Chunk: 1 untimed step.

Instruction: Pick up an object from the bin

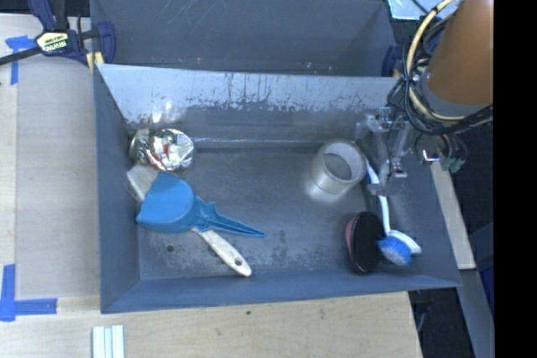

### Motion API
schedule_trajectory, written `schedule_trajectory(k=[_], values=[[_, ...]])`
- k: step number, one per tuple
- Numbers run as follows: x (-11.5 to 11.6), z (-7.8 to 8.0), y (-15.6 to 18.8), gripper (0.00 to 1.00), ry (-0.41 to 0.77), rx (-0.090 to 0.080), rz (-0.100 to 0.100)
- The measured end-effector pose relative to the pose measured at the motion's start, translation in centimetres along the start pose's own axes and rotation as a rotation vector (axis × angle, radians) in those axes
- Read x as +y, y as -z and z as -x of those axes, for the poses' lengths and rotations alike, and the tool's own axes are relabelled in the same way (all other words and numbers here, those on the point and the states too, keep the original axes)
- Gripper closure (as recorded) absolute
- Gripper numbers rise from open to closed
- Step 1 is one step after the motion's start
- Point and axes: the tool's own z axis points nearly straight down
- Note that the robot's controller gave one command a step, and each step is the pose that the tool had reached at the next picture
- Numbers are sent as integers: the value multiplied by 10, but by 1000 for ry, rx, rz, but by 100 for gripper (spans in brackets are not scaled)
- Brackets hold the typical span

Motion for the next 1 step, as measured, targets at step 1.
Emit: schedule_trajectory(k=[1], values=[[0, 0, 0, 0, 0, 0, 0]])
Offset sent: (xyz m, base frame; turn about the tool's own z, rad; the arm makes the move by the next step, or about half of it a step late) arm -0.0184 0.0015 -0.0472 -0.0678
